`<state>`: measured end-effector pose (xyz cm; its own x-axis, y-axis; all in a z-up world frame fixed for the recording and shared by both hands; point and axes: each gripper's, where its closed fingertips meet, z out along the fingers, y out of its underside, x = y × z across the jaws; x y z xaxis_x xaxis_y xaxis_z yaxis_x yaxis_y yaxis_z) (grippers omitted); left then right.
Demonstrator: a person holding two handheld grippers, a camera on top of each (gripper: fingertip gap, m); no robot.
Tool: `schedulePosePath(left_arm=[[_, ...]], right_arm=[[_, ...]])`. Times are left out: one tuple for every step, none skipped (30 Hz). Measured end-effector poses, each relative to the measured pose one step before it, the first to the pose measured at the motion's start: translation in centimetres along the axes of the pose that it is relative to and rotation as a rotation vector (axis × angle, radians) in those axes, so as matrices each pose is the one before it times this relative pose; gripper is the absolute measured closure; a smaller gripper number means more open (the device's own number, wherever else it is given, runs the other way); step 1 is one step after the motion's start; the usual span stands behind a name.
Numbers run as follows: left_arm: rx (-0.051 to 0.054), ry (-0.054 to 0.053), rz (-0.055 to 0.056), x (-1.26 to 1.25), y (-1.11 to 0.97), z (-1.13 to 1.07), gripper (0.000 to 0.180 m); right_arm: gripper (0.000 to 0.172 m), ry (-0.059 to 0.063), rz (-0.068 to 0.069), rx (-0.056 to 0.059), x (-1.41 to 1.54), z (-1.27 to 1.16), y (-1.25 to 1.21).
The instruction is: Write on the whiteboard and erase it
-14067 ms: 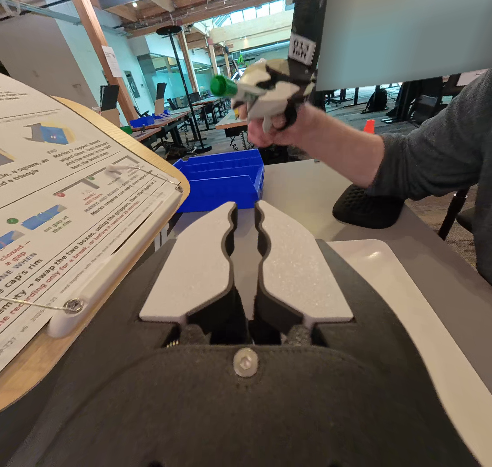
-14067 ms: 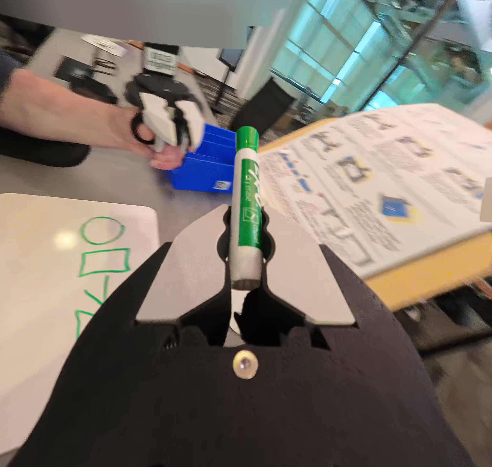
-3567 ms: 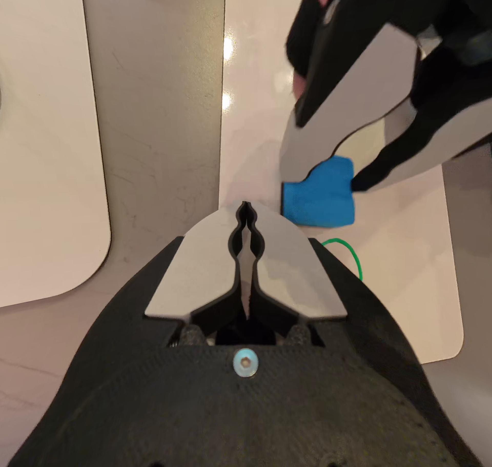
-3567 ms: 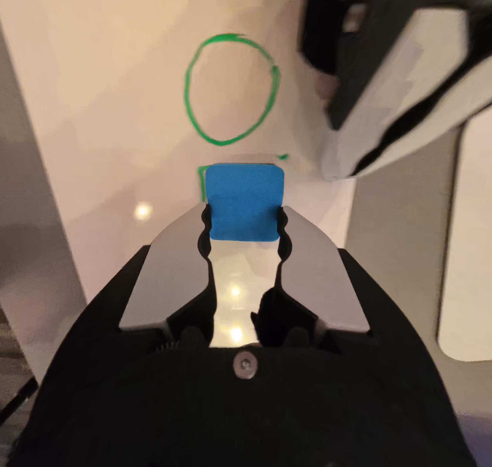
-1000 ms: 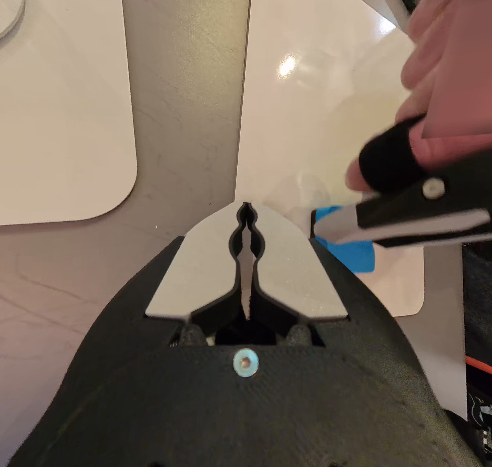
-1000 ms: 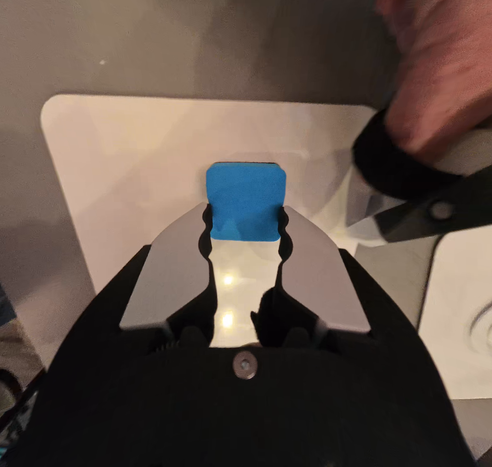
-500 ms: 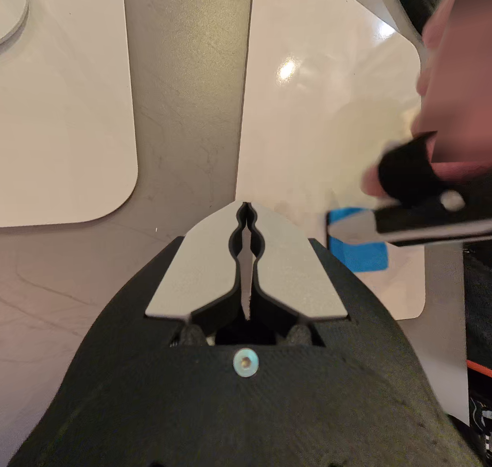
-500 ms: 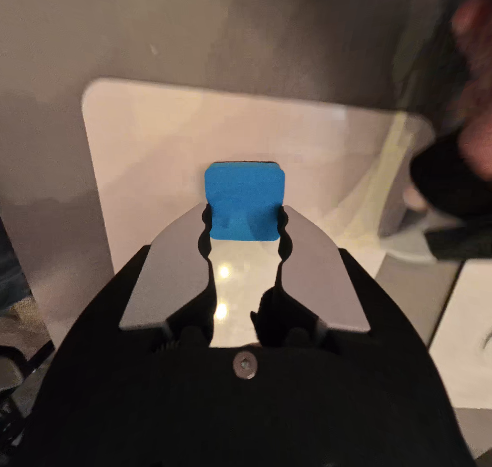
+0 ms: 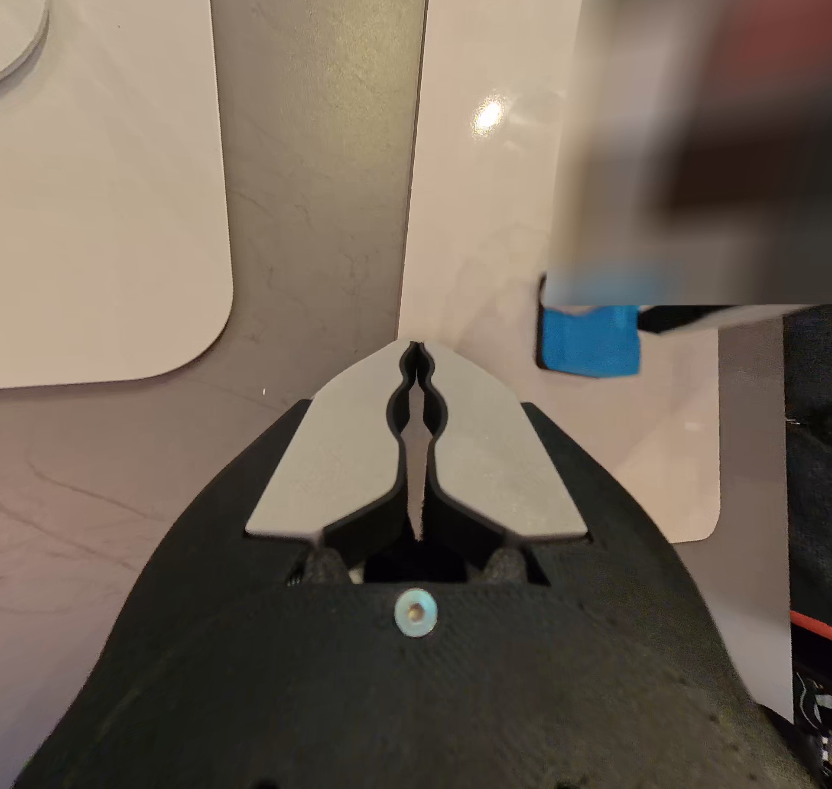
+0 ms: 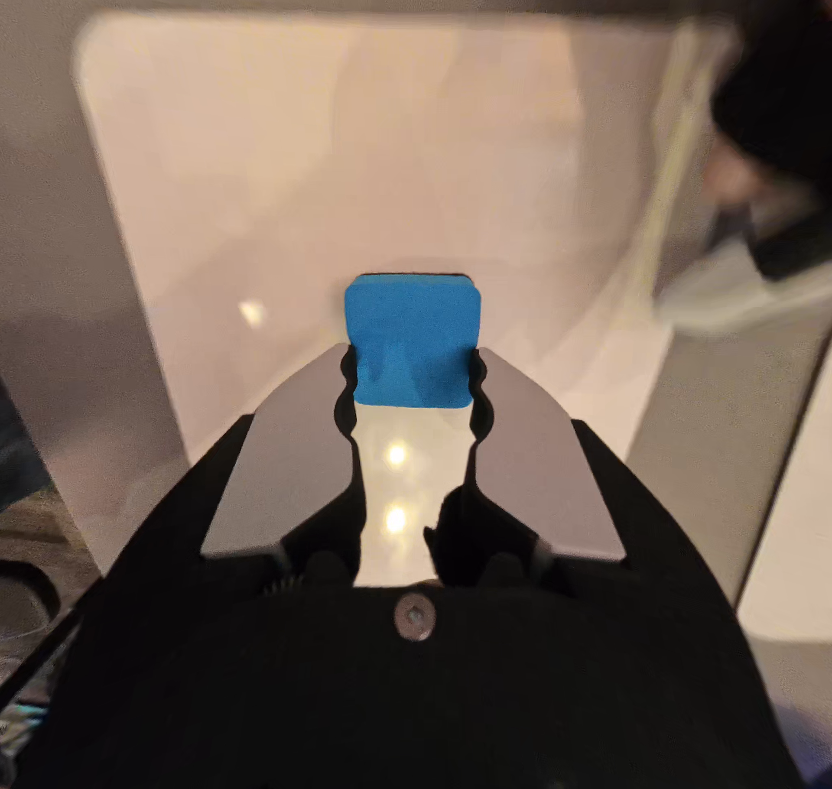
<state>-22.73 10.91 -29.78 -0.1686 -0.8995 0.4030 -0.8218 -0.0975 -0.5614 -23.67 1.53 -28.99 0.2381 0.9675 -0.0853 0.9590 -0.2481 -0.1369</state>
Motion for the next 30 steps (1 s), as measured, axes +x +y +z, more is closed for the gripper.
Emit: schedulePosePath(left_arm=[[-0.0003, 0.0002, -0.0006, -0.009, -0.03, 0.015, 0.18], [0.0023, 0.0027, -0.0027, 0.002, -0.024, 0.009, 0.18], [0.0062, 0.0041, -0.0053, 0.016, 0.0, -0.006, 0.18], [0.0068, 0.0028, -0.0052, 0.014, 0.007, 0.008, 0.18], [0.0024, -0.0001, -0.0013, 0.004, -0.008, -0.004, 0.18], [-0.0016, -0.0024, 0.0015, 0.0, 0.007, -0.003, 0.18], [-0.0034, -0.0035, 0.0023, -0.003, -0.007, 0.008, 0.18], [-0.0048, -0.0031, 0.003, -0.015, -0.007, 0.004, 0.18], [-0.0032, -0.0014, 0.0015, -0.001, 0.001, -0.002, 0.18], [0.0018, 0.0007, -0.0013, 0.003, -0.01, -0.006, 0.18], [0.0052, 0.0028, -0.0029, 0.02, 0.002, 0.003, 0.18], [0.0041, 0.0039, -0.0035, 0.004, -0.006, 0.006, 0.18], [0.0012, 0.0019, -0.0016, -0.003, -0.006, -0.007, 0.18], [-0.0023, -0.0015, 0.002, 0.003, -0.018, 0.015, 0.18], [-0.0038, -0.0034, 0.003, -0.003, -0.025, 0.026, 0.18], [-0.0021, -0.0031, 0.0011, -0.026, -0.046, 0.028, 0.18], [0.0017, 0.0004, -0.0015, 0.007, -0.023, 0.008, 0.18], [0.006, 0.0056, -0.0035, 0.045, 0.01, 0.012, 0.18], [0.0068, 0.0064, -0.0043, 0.055, -0.003, 0.03, 0.18], [0.0016, 0.0016, -0.0006, 0.016, -0.001, 0.003, 0.18], [-0.0045, -0.0021, 0.0036, -0.014, -0.002, -0.002, 0.18], [-0.0058, -0.0028, 0.0046, -0.008, -0.011, -0.006, 0.18], [-0.0045, -0.0042, 0.0068, -0.003, -0.008, 0.009, 0.18], [-0.0057, -0.008, 0.0087, 0.004, -0.009, -0.004, 0.18], [-0.0082, -0.0094, 0.0073, 0.003, -0.008, -0.011, 0.18], [-0.0111, -0.0008, 0.0058, 0.085, 0.064, -0.027, 0.18], [-0.006, 0.0075, 0.0075, 0.172, 0.017, -0.094, 0.18], [0.011, 0.0111, 0.0161, 0.293, -0.247, -0.182, 0.18], [0.0207, 0.013, 0.0182, 0.421, -0.469, -0.201, 0.18], [0.0125, 0.0079, 0.0069, 0.401, -0.441, -0.085, 0.18]], right_arm=[[0.123, 0.0161, 0.0423, -0.0069, 1.073, -0.238, 1.092], [0.122, 0.005, 0.0206, 0.0138, 0.444, 0.032, -0.378], [0.122, 0.0055, -0.0277, 0.0175, -0.422, 0.164, -0.962], [0.122, -0.0139, -0.0434, 0.0021, -1.2, 0.169, -0.514], [0.122, -0.0105, -0.0309, -0.0023, -1.026, 0.02, 0.284], [0.122, -0.0159, 0.0143, 0.0007, -0.473, -0.15, 1.106], [0.122, -0.0087, 0.0376, -0.0231, 0.257, -0.392, 2.065], [0.122, 0.0214, 0.0466, -0.0243, 1.155, -0.39, 2.002], [0.122, 0.0111, 0.0587, 0.0135, 0.965, -0.136, 0.531], [0.123, 0.0083, -0.0024, 0.0193, -0.07, 0.058, -0.223], [0.122, 0.0033, -0.023, 0.0029, -0.828, 0.047, -0.003], [0.122, -0.0081, -0.0216, -0.0055, -1.149, -0.006, 0.607], [0.122, -0.0118, 0.008, -0.0104, -0.792, -0.158, 1.503], [0.122, -0.0066, 0.0455, 0.0026, 0.123, -0.26, 1.932], [0.122, 0.0147, 0.0726, 0.0088, 1.214, -0.339, 1.678], [0.122, 0.0209, 0.0566, 0.0097, 1.372, -0.224, 0.8], [0.123, 0.0148, 0.0128, -0.0043, 0.594, -0.047, 0.084], [0.123, 0.008, -0.0254, -0.0122, -0.313, 0.002, 0.009], [0.122, -0.025, -0.0303, -0.0056, -1.125, 0.026, 0.376], [0.122, -0.0185, -0.0107, -0.0032, -0.785, -0.049, 0.907], [0.122, -0.0106, 0.0227, 0.0024, -0.085, -0.12, 0.927], [0.122, 0.0065, 0.027, -0.0071, 0.504, -0.143, 0.774], [0.122, -0.0007, 0.0089, -0.0039, 0.358, -0.092, 0.325], [0.122, -0.0005, -0.0039, 0.0037, 0.15, -0.013, -0.102], [0.122, 0.0048, -0.0033, 0.0088, 0.081, -0.004, -0.261], [0.122, -0.0084, -0.0021, 0.0201, -0.132, -0.005, -0.278], [0.122, -0.0177, 0.001, 0.0293, -0.223, -0.094, -0.228], [0.122, 0.0009, 0.0065, 0.0306, 0.082, -0.251, -0.153], [0.122, 0.0109, 0.0025, 0.0207, 0.257, -0.36, -0.03], [0.122, 0.0037, -0.006, 0.0146, 0.176, -0.381, 0.005]])
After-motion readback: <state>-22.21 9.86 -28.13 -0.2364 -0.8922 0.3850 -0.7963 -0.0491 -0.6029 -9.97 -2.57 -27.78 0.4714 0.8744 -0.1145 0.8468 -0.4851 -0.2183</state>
